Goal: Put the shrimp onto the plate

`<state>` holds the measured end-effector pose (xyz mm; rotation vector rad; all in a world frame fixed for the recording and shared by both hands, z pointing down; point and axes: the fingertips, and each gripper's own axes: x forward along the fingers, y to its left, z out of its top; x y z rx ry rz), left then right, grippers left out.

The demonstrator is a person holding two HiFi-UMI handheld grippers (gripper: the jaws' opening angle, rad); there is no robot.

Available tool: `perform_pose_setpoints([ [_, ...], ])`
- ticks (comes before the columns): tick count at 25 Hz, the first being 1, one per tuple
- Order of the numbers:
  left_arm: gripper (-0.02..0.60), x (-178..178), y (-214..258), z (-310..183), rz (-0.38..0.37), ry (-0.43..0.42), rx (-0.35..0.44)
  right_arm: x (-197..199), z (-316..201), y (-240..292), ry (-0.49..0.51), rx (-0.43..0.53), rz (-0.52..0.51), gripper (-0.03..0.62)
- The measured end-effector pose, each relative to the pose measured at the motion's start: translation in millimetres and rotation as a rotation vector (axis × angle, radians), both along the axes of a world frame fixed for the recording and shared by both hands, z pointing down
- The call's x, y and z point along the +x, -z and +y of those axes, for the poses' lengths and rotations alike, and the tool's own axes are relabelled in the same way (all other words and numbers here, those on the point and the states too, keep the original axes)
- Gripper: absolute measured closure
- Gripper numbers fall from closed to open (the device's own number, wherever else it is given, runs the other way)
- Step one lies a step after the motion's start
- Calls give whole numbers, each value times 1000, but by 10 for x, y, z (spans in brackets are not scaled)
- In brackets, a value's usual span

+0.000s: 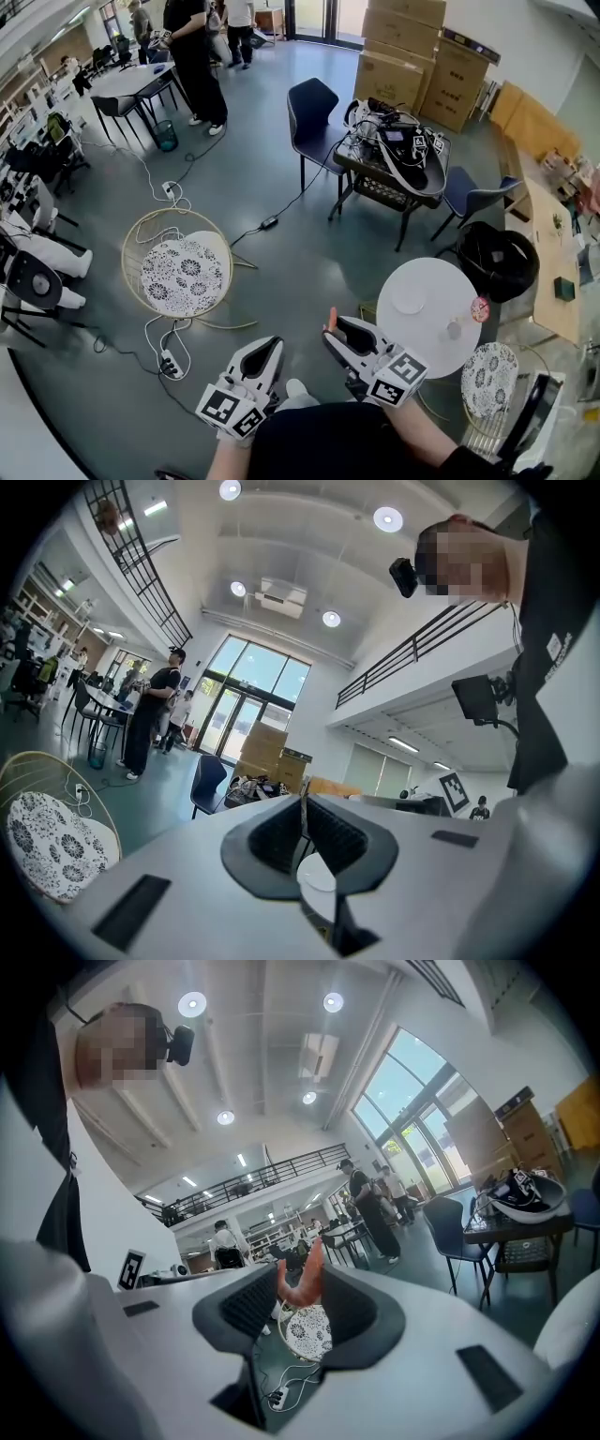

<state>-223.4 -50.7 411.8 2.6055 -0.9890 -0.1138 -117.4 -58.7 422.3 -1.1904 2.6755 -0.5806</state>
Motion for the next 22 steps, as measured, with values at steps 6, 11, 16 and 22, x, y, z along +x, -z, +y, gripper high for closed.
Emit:
perform_pose_setpoints([
  [6,574,-202,-36,-209,12,-24,-15,-206,-175,12,-16,15,46,442],
  [11,574,-205,-53,-284,16,-35,-24,-177,-256,33,-36,2,46,441],
  [16,574,-65,-79,-332,12,-63,-33,-63,-328,40,-61,4,49,442],
  [22,574,209,-39,-453,2,-94,-30,138,-480,63,-78,14,68,441],
])
